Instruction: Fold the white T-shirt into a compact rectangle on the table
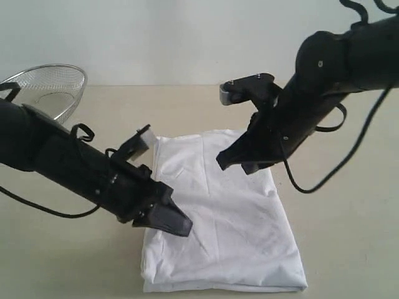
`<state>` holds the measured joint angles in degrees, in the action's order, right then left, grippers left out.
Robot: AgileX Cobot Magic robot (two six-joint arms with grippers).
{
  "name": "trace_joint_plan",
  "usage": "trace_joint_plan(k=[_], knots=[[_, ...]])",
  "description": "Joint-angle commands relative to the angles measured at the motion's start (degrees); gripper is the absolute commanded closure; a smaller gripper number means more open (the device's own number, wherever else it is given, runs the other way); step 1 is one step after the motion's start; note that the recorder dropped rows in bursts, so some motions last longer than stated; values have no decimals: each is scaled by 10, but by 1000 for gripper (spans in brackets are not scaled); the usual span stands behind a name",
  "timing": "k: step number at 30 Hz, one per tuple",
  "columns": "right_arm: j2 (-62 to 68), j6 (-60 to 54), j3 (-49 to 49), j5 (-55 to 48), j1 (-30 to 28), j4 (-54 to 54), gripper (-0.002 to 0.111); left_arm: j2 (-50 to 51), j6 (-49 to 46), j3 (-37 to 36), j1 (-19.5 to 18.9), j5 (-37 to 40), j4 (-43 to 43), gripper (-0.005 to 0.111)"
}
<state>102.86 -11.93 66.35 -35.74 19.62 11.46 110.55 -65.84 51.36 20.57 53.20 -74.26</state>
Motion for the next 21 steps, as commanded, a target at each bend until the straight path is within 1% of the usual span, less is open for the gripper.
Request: trace_joint_plan(k=[1,4,7,10,12,13,14,15,16,17,18,19,21], knots=[[78,9,70,-17,-31,-14,109,-2,22,-34,14,-16,7,102],[128,6,113,-37,-46,-14,109,-2,38,-60,14,-40,16,102],[171,-8,145,-54,-56,-16,109,-2,43,-83,14,-48,21,102],[200,-8,168,-55,-72,-32,109,-2,43,-90,14,-50,31,102],[204,7,185,-52,-88,-49,109,-3,43,-90,14,-33,34,102],[196,14,205,-77,-103,-51,109,-18,13,-90,13,-11,15,102],[186,14,213,-99,-107,-51,109,-29,1,-90,12,-11,-1,102],[159,6,212,-126,-110,-52,109,-61,-10,-75,11,-31,-32,102],[146,6,207,-132,-110,-51,109,-75,-10,-62,8,-49,-29,102],[114,6,187,-136,-105,-41,109,-93,9,-33,6,-115,0,102],[101,3,172,-140,-101,-32,109,-93,27,-21,6,-146,19,102],[83,-3,137,-140,-91,-19,109,-85,55,6,6,-196,58,102],[71,-5,86,-108,-66,-8,109,-56,59,43,6,-204,64,102]])
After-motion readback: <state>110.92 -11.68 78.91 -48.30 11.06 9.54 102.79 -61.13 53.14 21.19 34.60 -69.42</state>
